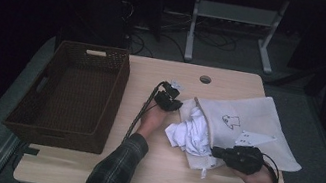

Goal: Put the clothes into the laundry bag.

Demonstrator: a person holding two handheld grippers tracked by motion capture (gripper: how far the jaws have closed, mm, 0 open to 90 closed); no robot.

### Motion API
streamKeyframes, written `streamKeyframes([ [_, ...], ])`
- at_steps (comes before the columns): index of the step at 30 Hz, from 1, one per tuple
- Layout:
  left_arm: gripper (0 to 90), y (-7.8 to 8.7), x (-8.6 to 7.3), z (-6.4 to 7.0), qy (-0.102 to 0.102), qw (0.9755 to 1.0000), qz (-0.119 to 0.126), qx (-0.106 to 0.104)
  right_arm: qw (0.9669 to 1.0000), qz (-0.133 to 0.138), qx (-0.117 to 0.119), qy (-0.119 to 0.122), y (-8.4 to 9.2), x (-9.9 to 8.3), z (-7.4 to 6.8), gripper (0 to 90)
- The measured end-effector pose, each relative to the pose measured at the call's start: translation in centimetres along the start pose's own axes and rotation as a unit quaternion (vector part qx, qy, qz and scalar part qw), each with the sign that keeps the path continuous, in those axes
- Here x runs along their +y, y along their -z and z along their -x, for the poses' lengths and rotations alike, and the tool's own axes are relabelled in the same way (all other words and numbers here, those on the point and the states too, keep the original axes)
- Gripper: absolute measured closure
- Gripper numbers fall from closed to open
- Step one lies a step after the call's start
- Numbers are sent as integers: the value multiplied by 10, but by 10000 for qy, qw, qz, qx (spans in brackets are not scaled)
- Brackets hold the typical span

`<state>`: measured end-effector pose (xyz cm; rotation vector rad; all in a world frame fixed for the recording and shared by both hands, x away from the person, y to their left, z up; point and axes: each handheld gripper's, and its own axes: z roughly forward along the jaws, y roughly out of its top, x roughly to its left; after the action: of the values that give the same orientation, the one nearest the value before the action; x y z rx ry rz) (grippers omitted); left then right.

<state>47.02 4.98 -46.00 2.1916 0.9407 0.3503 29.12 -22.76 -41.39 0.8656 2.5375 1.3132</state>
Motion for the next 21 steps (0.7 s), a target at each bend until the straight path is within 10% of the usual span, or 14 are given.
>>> streamKeyframes([
  [12, 850, 61, -54, -7, 632, 9976, -175, 227, 9997, -122, -192, -56, -4, -2, 8, 865],
  [21, 530, 105, -63, 32, 323, 9984, 241, -399, 9996, -155, -219, -52, -5, -3, 11, 863],
])
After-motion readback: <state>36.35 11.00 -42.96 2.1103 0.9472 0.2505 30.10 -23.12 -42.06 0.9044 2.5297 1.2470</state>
